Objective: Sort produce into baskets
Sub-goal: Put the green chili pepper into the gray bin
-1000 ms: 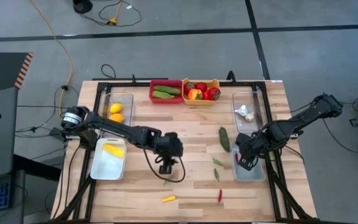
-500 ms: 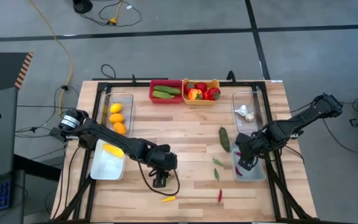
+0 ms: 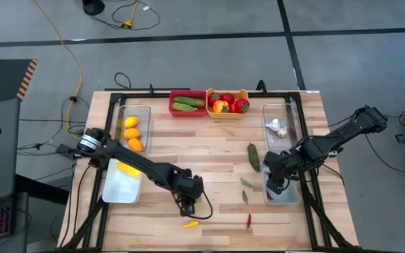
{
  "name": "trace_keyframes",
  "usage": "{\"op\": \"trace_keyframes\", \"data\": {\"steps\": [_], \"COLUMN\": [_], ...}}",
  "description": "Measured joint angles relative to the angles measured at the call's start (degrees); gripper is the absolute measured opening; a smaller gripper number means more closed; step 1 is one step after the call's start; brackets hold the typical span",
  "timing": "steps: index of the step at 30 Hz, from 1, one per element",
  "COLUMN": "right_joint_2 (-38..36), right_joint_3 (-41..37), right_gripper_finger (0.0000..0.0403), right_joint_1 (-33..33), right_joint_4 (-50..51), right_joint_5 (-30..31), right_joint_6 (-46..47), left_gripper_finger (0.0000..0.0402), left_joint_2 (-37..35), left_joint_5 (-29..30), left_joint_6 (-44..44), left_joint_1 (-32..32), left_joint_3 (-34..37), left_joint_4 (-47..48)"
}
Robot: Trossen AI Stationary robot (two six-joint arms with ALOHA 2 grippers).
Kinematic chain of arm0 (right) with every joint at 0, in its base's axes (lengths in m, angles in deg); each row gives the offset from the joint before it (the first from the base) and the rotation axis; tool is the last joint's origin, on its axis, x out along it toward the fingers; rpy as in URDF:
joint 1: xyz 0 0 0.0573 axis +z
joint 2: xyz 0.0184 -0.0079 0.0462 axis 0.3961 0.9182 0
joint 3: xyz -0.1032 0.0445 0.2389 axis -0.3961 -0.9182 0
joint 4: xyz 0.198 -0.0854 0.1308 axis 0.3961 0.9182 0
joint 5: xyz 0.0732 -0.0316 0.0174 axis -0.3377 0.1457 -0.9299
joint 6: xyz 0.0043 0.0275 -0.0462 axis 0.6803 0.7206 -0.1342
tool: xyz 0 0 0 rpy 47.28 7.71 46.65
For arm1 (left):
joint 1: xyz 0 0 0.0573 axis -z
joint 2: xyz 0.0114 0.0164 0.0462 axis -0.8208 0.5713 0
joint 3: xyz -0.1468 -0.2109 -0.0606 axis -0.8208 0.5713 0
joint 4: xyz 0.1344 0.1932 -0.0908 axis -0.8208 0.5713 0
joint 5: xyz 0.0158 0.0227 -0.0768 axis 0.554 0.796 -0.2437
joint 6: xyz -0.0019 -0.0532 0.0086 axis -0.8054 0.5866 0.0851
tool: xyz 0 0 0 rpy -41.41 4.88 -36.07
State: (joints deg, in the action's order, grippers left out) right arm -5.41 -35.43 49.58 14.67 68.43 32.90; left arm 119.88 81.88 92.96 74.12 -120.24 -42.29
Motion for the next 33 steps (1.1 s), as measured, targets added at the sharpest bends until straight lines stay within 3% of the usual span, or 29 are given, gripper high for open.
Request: {"op": "trace_keyframes", "data": {"steps": [8, 19, 33], "right_joint_2": [1.9, 5.5, 5.3], "right_joint_3": [0.0, 0.0, 0.0], "right_gripper_finger": [0.018, 0.018, 0.0179], "right_joint_1": [0.1, 0.0, 0.0], "right_joint_4": [-0.6, -0.9, -4.8], "right_joint_5": [0.1, 0.1, 0.2], "right_joint_6": [-0.1, -2.4, -4.9], "left_gripper_finger": [0.0142, 0.0137, 0.0014], "left_joint_2": [6.9, 8.3, 7.7], "left_joint_5": [-2.3, -2.5, -1.3], "left_joint_6": [1.1, 1.5, 0.5], "left_joint_1": [0.2, 0.3, 0.0], "left_joint_3": [-0.5, -0.7, -0.5], "left_joint_4": [0.3, 0.2, 0.5]}}
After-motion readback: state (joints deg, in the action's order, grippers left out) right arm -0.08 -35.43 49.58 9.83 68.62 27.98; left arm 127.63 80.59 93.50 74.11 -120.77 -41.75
